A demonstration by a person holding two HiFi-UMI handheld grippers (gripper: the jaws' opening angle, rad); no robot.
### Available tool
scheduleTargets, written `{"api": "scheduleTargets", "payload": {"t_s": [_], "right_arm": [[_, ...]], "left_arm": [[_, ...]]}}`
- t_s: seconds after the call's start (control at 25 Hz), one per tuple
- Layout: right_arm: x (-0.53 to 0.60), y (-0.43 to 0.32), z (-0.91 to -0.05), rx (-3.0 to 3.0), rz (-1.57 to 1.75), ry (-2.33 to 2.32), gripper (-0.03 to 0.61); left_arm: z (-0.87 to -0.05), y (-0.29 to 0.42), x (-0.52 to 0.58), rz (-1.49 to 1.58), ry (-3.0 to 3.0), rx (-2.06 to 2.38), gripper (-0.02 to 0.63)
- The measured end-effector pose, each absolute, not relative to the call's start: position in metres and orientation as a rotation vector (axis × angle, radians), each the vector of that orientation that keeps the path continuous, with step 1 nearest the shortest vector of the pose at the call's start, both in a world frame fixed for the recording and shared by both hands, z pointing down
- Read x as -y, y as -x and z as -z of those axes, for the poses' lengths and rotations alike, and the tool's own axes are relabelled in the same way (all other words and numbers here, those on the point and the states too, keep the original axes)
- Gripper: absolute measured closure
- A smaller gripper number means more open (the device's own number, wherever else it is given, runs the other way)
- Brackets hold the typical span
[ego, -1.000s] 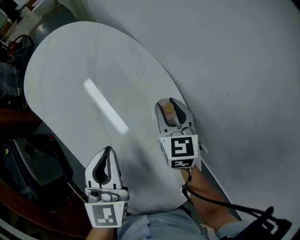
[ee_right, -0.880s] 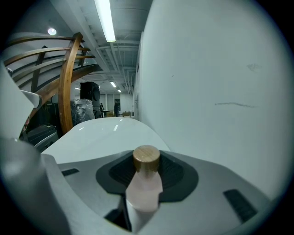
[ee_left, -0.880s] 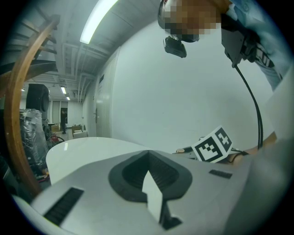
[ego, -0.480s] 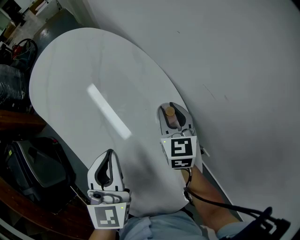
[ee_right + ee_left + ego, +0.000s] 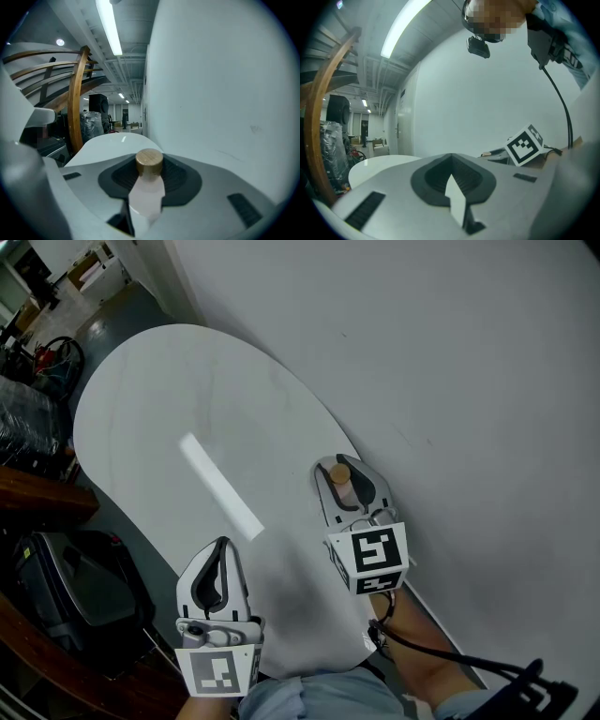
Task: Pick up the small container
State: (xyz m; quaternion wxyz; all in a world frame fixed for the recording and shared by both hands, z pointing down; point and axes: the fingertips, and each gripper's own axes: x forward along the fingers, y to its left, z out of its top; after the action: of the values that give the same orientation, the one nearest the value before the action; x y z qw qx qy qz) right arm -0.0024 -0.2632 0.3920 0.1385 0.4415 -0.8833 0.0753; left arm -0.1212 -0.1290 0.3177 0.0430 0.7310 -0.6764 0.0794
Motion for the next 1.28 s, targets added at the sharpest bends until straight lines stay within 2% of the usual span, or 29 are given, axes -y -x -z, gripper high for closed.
{"api": "scheduleTargets", "payload": {"t_s": [0.36,0.64,1.28], "right_arm": [[0.261,-0.016,-0.358,2.654,-0.224,-1.305,0.456],[0.216,-0.009,-0.286,2.657,-0.114,-1.347,0.455],[0.167,-0.014,-0.279,2.638,-0.079,-1.414,0.456]], "left_arm": [[-0.325,0.098,0.153,-0.231,-2.287,2.057,0.615],[-0.268,0.103,0.140,-0.080,-2.384,2.009,0.615],[-0.245,0.082,0.129,0.021,-2.547,1.898,0.615]]}}
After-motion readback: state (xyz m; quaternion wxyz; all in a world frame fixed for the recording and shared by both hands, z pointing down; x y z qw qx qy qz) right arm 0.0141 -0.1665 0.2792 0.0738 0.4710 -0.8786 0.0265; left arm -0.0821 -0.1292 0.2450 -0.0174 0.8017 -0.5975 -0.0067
